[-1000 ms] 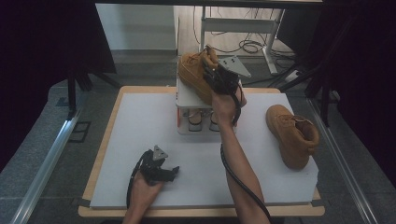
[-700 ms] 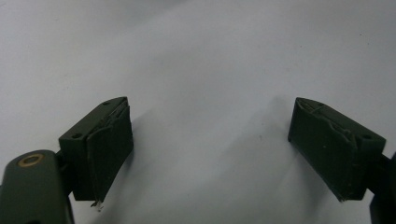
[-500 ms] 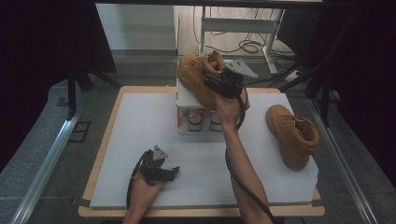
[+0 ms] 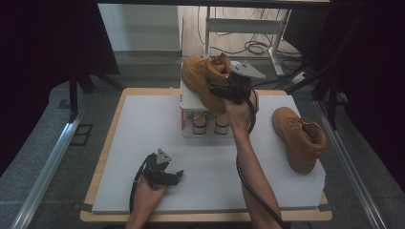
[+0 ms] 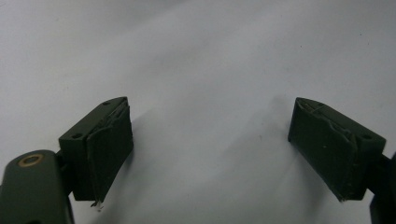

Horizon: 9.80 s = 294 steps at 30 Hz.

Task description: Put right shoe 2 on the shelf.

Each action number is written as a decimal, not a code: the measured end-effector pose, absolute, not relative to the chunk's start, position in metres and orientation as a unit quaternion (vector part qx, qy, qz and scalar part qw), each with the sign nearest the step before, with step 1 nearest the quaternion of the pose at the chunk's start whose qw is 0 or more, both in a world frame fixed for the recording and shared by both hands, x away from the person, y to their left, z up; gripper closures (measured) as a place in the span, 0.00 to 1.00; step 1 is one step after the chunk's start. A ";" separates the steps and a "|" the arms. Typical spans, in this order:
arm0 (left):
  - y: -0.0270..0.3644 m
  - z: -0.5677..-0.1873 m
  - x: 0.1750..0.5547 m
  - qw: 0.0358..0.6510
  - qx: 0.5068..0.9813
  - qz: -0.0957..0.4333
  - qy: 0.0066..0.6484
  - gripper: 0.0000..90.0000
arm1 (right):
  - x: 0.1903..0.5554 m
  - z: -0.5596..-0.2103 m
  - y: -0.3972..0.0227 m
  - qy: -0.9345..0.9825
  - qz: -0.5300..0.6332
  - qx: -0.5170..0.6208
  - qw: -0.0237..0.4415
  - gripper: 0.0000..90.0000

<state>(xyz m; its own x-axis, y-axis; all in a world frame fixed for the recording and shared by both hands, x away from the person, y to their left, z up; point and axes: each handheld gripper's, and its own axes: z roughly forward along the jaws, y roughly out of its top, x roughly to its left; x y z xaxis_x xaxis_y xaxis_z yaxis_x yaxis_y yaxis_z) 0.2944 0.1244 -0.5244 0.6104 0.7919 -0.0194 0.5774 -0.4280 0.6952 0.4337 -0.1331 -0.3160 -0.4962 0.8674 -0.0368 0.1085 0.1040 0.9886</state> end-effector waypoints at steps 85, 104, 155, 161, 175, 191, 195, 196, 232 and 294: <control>0.124 -0.524 0.294 0.340 0.831 0.158 0.412 0.15 | 0.393 -0.374 -0.162 0.778 0.504 0.299 0.225 0.99; 0.124 -0.524 0.294 0.340 0.831 0.158 0.411 0.15 | 0.404 -0.375 -0.119 0.794 0.502 0.273 0.210 1.00; 0.124 -0.524 0.294 0.338 0.832 0.158 0.411 0.15 | 0.358 -0.406 -0.139 0.809 0.484 0.259 0.209 0.07; 0.124 -0.524 0.294 0.339 0.831 0.158 0.411 0.15 | 0.353 -0.408 -0.153 0.802 0.488 0.271 0.213 0.03; 0.124 -0.524 0.294 0.340 0.831 0.159 0.411 0.16 | 0.336 -0.420 -0.185 0.797 0.477 0.309 0.205 0.00; 0.124 -0.524 0.294 0.340 0.831 0.159 0.411 0.16 | 0.313 -0.436 -0.222 0.776 0.473 0.346 0.233 0.00; 0.124 -0.524 0.294 0.340 0.831 0.159 0.411 0.16 | 0.309 -0.437 -0.229 0.774 0.467 0.355 0.238 0.00; 0.124 -0.524 0.294 0.340 0.831 0.159 0.411 0.16 | 0.308 -0.437 -0.230 0.775 0.464 0.357 0.239 0.00; 0.124 -0.524 0.293 0.341 0.830 0.159 0.412 0.16 | 0.254 -0.464 -0.309 0.719 0.450 0.450 0.280 0.00; 0.123 -0.524 0.293 0.342 0.829 0.159 0.413 0.15 | 0.281 -0.452 -0.400 0.617 0.425 0.540 0.383 0.00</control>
